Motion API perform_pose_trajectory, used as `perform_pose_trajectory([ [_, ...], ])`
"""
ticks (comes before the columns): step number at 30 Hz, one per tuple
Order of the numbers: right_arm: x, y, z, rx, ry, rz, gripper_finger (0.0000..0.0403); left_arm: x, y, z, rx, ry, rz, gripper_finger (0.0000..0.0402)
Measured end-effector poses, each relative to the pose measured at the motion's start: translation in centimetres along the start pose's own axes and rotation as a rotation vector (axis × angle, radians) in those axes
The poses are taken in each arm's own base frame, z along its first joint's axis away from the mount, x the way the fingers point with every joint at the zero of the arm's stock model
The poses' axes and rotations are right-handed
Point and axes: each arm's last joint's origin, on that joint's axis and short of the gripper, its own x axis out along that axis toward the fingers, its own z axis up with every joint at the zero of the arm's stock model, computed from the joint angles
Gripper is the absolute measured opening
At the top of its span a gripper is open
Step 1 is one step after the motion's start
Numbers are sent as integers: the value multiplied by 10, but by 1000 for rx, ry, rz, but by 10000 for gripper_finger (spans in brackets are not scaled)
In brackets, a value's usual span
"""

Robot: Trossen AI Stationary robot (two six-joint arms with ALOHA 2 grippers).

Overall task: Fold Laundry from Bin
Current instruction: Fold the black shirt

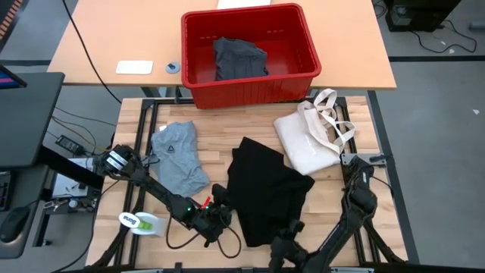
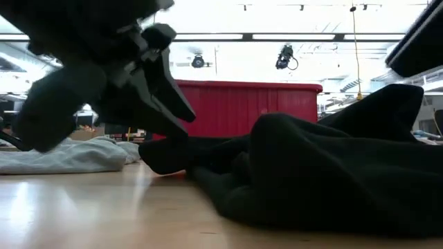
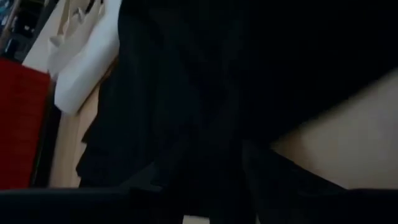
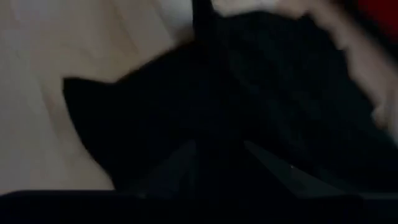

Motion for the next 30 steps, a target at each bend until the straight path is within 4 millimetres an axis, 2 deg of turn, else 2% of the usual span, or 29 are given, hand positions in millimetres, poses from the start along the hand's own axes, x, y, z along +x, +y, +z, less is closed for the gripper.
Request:
perform_pose_trajectory([
  [3, 0, 11, -4, -59, 1, -30, 137, 7, 4, -7, -15, 18, 13, 150],
  [7, 25, 31, -16, -157, 27, -24, 137, 20, 13, -15, -40, 17, 37, 150],
  [10, 41, 28, -19, -150, 149, -80, 137, 28, 19, -12, -61, -33, -20, 150],
  [13, 45, 15, -18, -69, 252, -188, 134, 33, 20, -10, -54, -75, -178, 150],
  [15, 40, 13, -19, -35, 248, -203, 132, 34, 20, -10, -40, -84, -242, 150],
  [19, 17, 10, -17, 32, 225, -150, 130, 29, 14, -7, 10, -126, -284, 150],
  [22, 7, 11, -18, 82, 216, -109, 130, 17, 5, 7, 51, -282, -327, 150],
  [24, 4, 11, -18, 117, 222, -100, 129, 9, 2, 19, 20, -402, -346, 150],
  [27, -1, 8, -16, 189, 232, -105, 129, 4, 6, 31, -52, -541, -384, 150],
  [30, -2, 7, -15, 230, 230, -115, 129, 5, 12, 35, -86, -597, -398, 150],
])
